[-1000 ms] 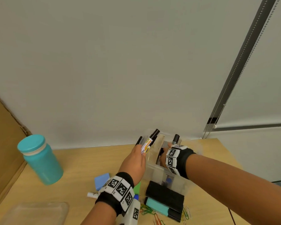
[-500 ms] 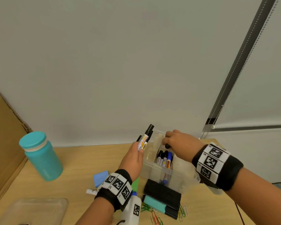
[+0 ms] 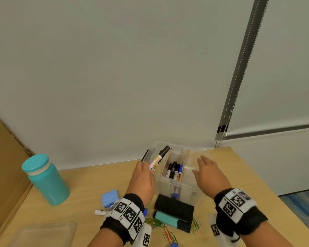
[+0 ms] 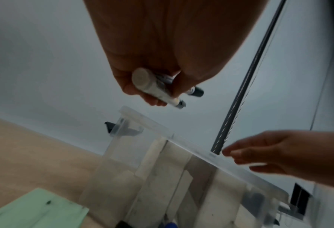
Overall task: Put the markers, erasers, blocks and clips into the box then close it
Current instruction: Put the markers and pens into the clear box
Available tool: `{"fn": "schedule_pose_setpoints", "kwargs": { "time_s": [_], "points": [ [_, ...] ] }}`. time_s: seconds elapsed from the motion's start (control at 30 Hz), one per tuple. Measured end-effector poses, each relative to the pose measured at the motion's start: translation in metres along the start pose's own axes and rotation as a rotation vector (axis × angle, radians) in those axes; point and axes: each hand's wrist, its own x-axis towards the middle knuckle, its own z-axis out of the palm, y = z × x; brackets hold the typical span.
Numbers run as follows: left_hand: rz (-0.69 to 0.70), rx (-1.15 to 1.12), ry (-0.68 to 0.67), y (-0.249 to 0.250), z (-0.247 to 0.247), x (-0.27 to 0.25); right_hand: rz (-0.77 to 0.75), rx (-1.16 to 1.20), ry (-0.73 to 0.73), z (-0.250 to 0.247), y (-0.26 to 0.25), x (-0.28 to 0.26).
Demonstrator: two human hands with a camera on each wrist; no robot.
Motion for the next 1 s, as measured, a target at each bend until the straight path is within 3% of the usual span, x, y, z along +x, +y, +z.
{"fn": "schedule_pose_setpoints", "kwargs": {
  "time_s": [0.13,0.3,0.47,0.6,0.9,1.0],
  "points": [
    [-0.036,0.083,-0.095,0.031,0.01,0.011,0.132,0.126,-0.019,0.028,0.01,-0.011],
    [-0.102,0.237,-0.221,0.051,0.036,0.045,0.151,0.243,0.049,0.038,0.006,-0.012],
    [-0.193,0.266,-0.242,0.051,0.042,0.058,0.141,0.227,0.047,0.04,0.008,-0.012],
    [-0.107,0.309,-0.264,0.053,0.047,0.049,0.135,0.196,0.036,0.039,0.007,-0.013],
    [0.026,0.094,-0.065,0.025,0.009,0.008,0.138,0.162,-0.001,0.037,0.008,-0.013],
    [0.021,0.065,-0.03,0.005,-0.003,-0.014,0.03,0.074,0.079,0.028,0.0,-0.019]
  ]
}}
